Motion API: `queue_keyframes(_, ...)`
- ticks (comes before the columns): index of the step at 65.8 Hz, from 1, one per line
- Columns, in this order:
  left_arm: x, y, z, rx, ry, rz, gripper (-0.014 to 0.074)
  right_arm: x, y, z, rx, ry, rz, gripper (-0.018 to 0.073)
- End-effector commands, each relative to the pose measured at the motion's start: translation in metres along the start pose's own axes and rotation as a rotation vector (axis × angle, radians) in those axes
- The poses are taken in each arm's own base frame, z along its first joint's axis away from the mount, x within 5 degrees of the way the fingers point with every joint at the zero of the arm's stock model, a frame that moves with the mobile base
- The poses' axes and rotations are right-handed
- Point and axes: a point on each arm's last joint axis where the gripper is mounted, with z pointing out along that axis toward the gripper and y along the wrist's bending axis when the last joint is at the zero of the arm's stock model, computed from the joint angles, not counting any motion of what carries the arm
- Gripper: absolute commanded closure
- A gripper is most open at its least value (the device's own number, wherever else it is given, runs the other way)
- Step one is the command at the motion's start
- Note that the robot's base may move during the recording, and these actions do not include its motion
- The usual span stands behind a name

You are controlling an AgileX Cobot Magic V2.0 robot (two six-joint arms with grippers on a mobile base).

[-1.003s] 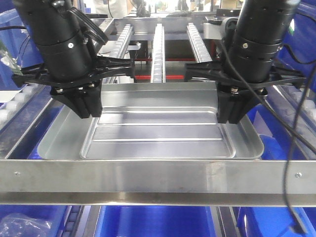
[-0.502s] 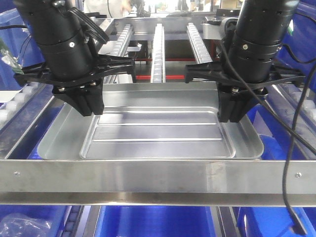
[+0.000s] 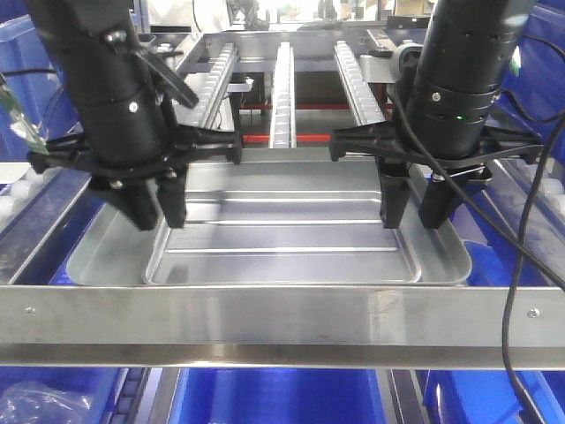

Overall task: Grab silver tray and place in blue box
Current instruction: 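Close both grippers on the opposite side rims of the tray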

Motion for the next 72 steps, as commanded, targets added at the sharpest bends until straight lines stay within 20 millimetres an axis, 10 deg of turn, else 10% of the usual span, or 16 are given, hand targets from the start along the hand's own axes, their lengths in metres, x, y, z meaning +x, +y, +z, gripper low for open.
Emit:
queue_keyframes(1,-0.013,-0.002,-0.022,0.028,-0.073,-0.008,0.0316,-0.014,0.004,-0.024,-0.038,-0.105,-0.020,0.0206)
queue_keyframes(72,-0.014,0.005,0.003,0.030,-0.035,-0.015,0.0333,-0.013,0.006,-0.004,-0.048,-0.079,-0.001,0.0257)
